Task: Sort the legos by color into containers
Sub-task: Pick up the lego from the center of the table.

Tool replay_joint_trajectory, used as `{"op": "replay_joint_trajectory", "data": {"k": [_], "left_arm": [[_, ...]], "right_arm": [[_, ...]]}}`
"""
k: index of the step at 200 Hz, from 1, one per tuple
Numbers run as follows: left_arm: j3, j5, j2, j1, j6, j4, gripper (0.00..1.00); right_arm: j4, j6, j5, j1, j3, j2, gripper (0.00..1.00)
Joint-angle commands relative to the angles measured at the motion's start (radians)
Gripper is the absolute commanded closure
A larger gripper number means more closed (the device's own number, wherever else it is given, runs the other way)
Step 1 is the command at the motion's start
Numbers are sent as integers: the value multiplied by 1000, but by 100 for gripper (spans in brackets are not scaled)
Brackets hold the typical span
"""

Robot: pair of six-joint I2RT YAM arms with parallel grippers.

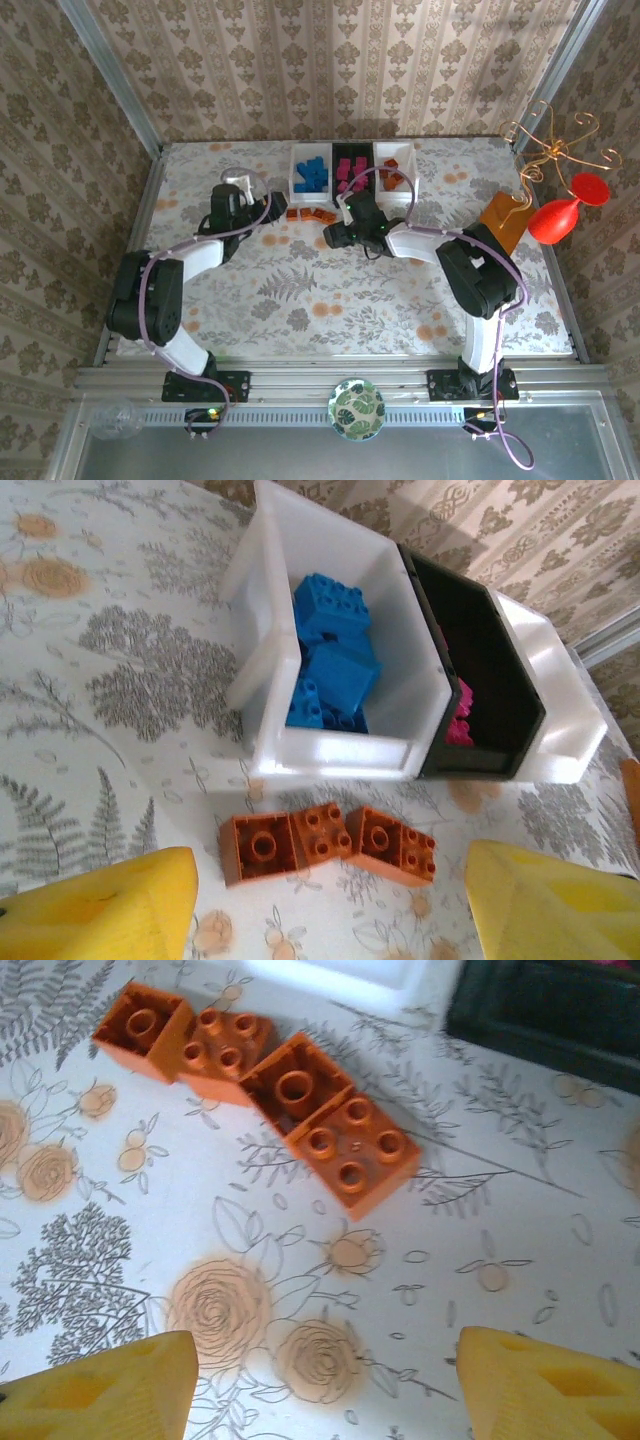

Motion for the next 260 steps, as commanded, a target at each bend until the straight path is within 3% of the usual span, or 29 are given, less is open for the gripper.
{"op": "replay_joint_trajectory", "data": {"k": [1,55,166,203,260], "left_arm": [[-63,23,-47,-8,-36,60,27],[-129,0,-106,-9,-24,42,25],[-151,-1,-131,-12,-12,27,23],[-152,-1,-135,-10,-9,24,22],[-162,-1,-132,-10,-6,24,22]], "right_arm": [[9,-63,33,-8,48,64,28],[-140,-104,13,-17,265,229,27],[-441,-146,-58,-18,559,403,29],[-434,-168,-77,-13,547,396,42],[-345,-192,-110,2,401,258,60]]}}
